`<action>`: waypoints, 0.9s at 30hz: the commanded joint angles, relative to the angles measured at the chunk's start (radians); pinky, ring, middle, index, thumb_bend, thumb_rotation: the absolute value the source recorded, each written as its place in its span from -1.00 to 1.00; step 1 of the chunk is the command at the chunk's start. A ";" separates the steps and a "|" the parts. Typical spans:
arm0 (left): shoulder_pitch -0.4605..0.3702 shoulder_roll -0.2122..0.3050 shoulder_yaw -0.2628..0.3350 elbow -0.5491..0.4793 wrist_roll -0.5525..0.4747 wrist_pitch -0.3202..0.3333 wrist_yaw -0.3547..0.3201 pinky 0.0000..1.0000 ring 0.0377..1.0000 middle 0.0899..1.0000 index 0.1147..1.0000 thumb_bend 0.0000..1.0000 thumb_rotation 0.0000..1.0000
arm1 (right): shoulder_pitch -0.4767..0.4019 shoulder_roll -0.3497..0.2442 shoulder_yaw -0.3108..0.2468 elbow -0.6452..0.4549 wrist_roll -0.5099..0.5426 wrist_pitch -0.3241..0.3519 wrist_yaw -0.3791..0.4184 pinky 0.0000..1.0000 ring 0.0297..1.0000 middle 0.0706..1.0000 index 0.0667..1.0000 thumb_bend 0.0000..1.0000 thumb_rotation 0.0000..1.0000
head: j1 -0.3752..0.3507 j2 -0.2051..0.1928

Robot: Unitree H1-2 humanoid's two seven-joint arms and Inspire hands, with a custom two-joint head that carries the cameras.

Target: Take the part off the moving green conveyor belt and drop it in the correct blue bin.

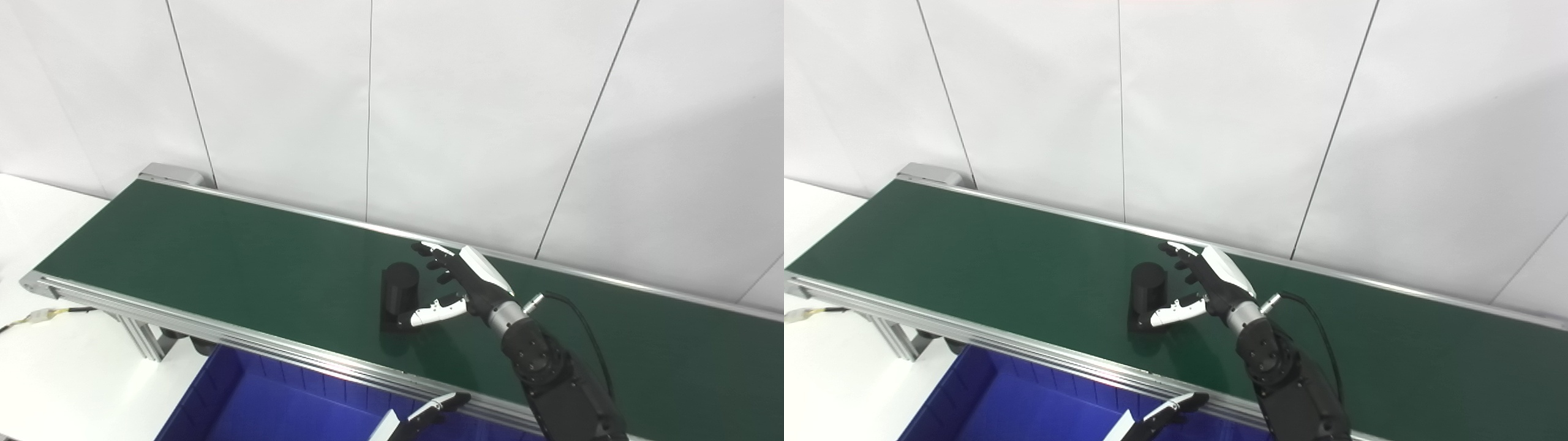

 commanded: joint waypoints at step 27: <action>0.004 -0.005 -0.005 -0.052 0.019 -0.037 0.007 0.69 0.76 0.77 0.73 0.88 -0.20 | -0.080 0.025 0.011 0.220 -0.024 -0.074 -0.210 -0.22 -0.18 -0.18 0.02 0.03 -1.00 | 0.001 0.015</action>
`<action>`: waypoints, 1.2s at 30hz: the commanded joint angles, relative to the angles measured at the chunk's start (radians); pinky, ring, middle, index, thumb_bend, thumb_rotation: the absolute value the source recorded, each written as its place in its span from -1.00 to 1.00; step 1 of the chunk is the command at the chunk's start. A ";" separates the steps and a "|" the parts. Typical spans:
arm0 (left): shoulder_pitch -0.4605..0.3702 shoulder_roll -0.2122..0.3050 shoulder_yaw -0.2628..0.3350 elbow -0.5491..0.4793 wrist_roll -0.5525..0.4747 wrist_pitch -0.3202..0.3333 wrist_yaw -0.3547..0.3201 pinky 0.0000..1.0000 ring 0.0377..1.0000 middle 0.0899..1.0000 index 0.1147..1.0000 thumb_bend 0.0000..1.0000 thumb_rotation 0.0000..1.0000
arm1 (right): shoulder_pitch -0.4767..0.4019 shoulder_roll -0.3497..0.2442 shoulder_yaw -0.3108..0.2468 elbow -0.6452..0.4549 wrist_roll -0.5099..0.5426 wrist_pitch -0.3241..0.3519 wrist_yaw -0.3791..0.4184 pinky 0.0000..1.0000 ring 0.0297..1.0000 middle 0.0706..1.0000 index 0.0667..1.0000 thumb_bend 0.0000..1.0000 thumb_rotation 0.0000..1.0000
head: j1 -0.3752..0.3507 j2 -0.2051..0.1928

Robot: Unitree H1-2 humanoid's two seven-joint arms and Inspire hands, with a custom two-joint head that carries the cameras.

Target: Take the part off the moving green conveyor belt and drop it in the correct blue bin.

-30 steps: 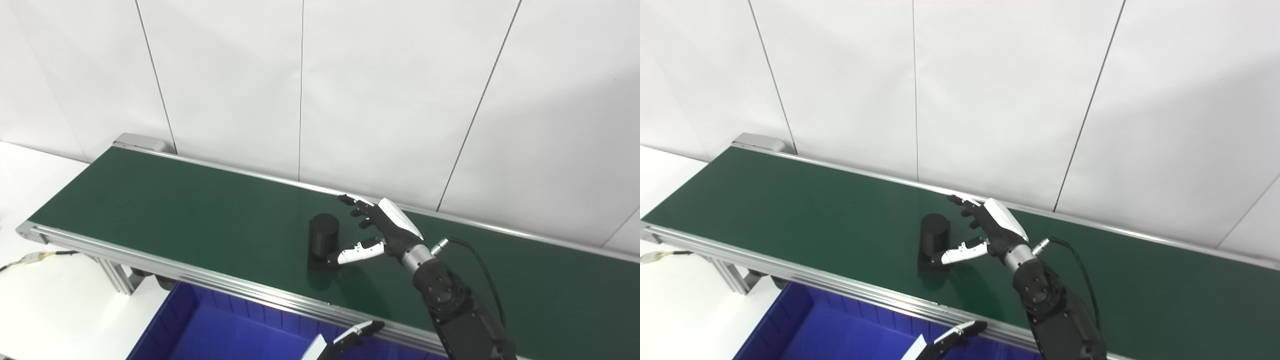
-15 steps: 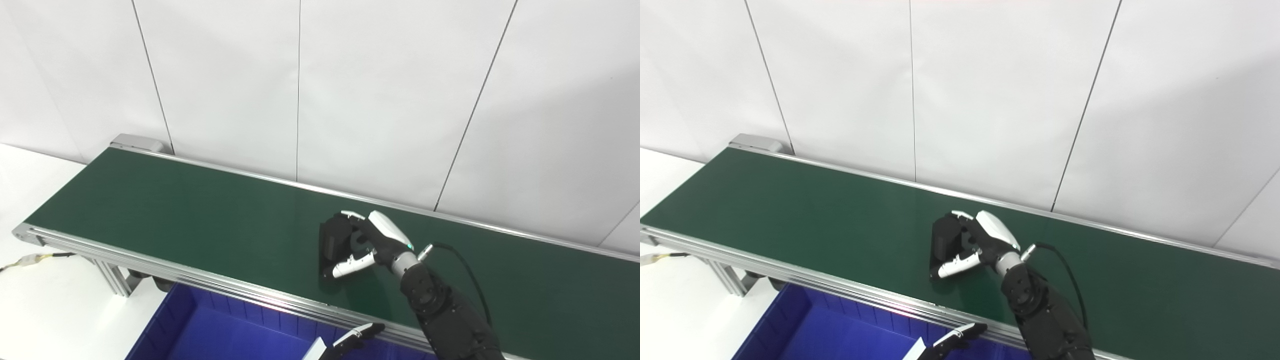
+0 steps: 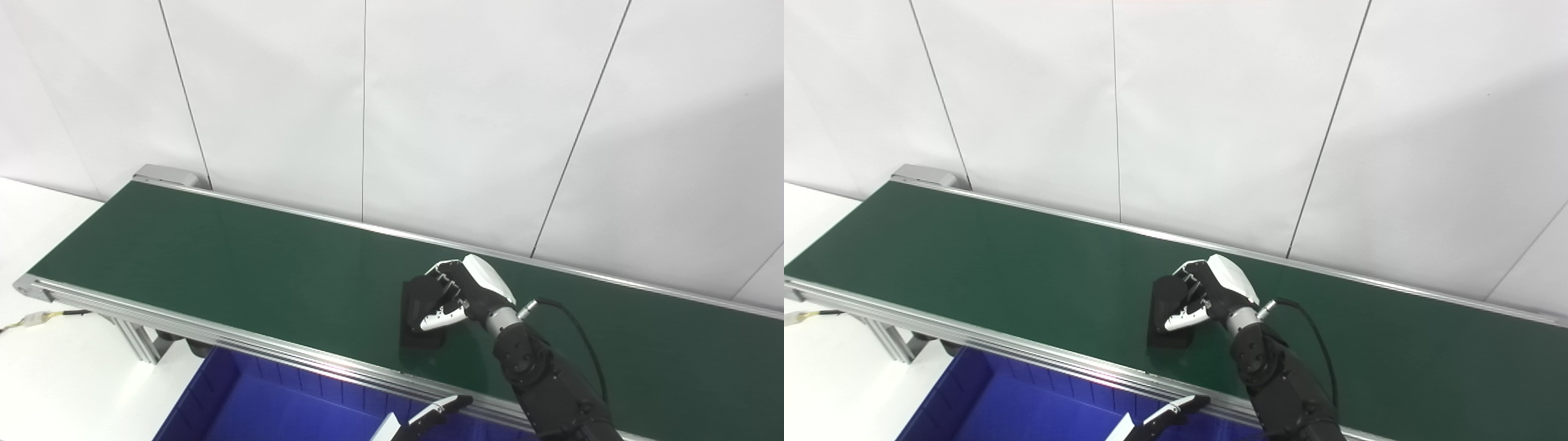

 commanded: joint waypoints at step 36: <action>-0.039 0.015 0.004 0.007 -0.034 -0.037 -0.001 0.71 0.77 0.76 0.74 0.92 -0.17 | 0.244 -0.053 -0.141 -0.566 0.024 0.026 -0.137 -0.43 -0.25 -0.01 -0.09 0.02 -1.00 | -0.046 0.002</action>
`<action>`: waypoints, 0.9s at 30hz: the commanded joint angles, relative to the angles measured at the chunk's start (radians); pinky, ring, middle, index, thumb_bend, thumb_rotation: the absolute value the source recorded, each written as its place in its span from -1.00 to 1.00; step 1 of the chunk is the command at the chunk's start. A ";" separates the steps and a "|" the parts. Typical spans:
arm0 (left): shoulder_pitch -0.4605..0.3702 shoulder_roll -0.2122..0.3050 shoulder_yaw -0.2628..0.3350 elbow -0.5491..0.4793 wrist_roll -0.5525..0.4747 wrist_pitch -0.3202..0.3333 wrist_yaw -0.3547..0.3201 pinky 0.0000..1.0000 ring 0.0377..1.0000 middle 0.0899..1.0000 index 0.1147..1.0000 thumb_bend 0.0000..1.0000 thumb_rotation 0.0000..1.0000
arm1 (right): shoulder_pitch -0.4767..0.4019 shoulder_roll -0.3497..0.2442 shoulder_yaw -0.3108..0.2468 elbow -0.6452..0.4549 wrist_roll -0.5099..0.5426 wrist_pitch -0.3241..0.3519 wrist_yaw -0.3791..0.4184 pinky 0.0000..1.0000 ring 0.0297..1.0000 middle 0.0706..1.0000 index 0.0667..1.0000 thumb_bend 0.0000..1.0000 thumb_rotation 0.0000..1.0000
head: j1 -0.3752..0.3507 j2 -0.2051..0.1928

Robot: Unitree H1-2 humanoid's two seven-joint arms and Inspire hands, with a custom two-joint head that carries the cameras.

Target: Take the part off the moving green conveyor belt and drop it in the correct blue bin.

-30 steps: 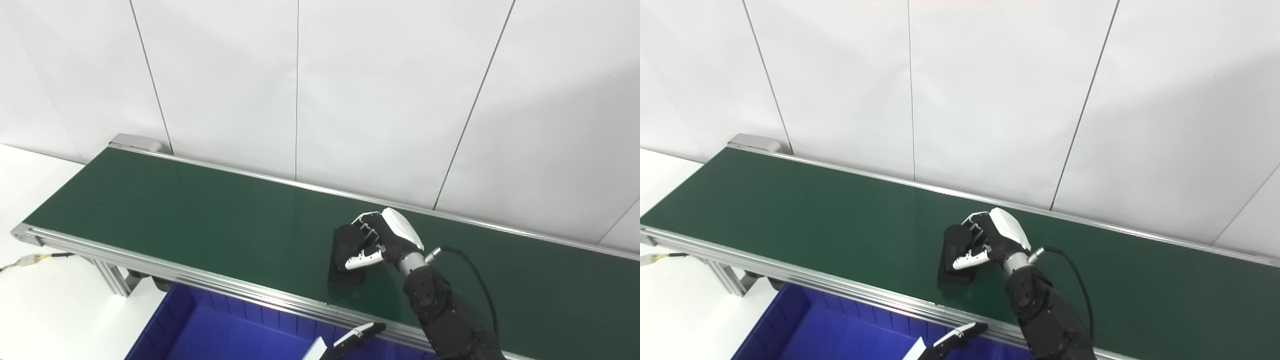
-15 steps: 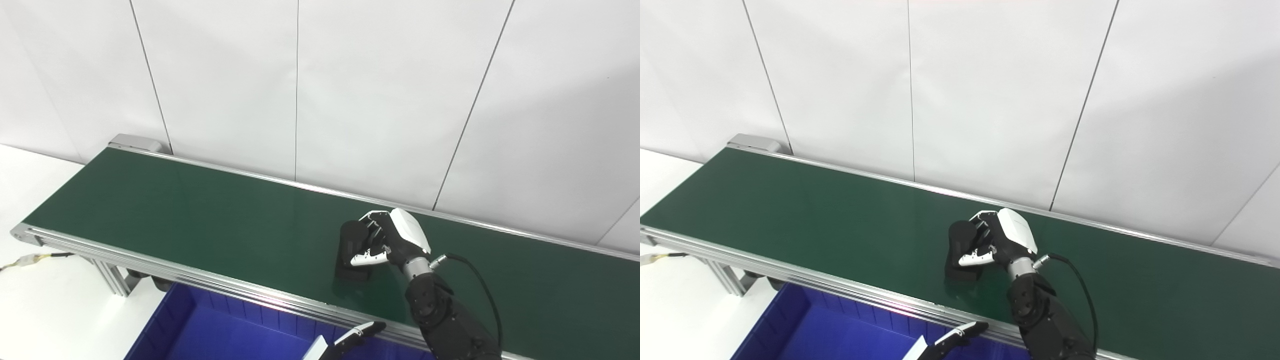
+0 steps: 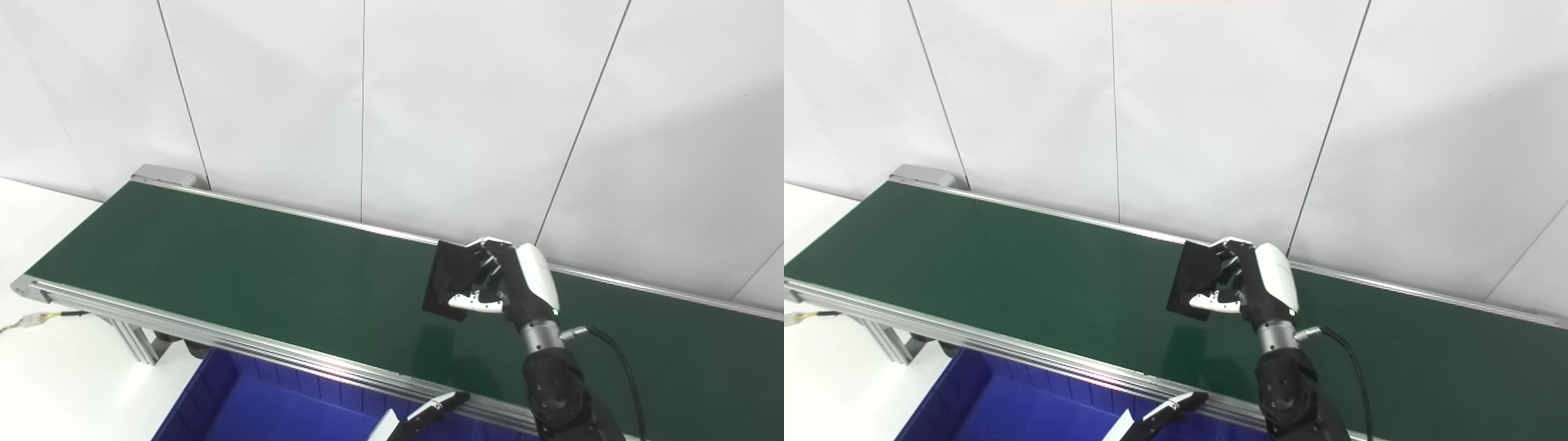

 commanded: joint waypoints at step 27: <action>0.029 0.036 0.039 -0.106 -0.027 -0.037 -0.053 0.81 0.82 0.80 0.79 0.80 -0.13 | 0.310 -0.107 -0.145 -0.580 0.081 0.212 0.208 -0.38 -0.30 -0.07 0.03 0.00 -1.00 | -0.112 0.099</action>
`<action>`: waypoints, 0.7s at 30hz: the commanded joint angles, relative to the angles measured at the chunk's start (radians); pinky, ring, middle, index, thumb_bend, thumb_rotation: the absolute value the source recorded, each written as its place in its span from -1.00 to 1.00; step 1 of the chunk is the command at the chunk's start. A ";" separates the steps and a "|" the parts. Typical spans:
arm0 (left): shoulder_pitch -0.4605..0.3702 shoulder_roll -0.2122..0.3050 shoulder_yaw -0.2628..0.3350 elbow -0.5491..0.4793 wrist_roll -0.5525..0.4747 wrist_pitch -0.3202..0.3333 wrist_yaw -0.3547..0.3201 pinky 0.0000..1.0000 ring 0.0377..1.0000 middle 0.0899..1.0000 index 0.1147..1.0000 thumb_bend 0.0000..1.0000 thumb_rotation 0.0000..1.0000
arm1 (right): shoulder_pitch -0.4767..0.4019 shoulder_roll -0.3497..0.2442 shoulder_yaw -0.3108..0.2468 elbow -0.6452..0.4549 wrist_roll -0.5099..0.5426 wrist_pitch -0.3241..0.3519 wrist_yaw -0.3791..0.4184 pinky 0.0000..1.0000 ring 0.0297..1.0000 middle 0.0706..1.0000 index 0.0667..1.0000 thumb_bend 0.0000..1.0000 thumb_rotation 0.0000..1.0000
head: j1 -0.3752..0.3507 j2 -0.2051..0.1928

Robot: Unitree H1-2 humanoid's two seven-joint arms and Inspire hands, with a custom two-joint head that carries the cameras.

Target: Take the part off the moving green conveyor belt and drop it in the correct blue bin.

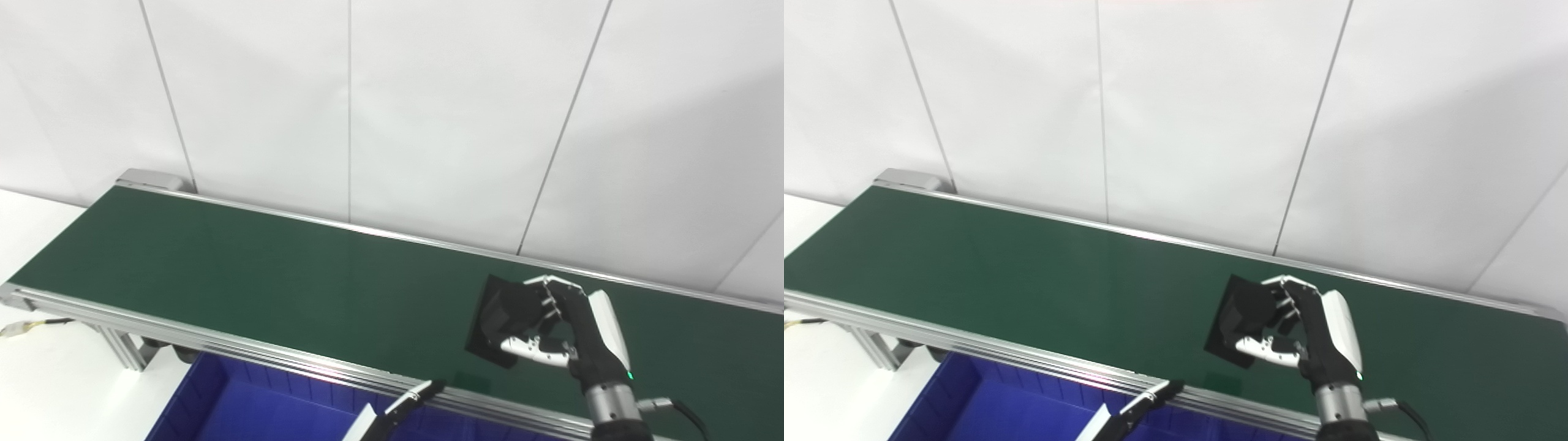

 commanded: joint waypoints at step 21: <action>0.025 -0.010 0.150 -0.162 -0.045 0.001 -0.192 0.64 0.74 0.77 0.75 0.80 -0.21 | 0.153 -0.123 -0.015 -0.239 0.022 0.050 0.153 -0.38 -0.32 -0.10 0.09 0.00 -1.00 | -0.103 0.202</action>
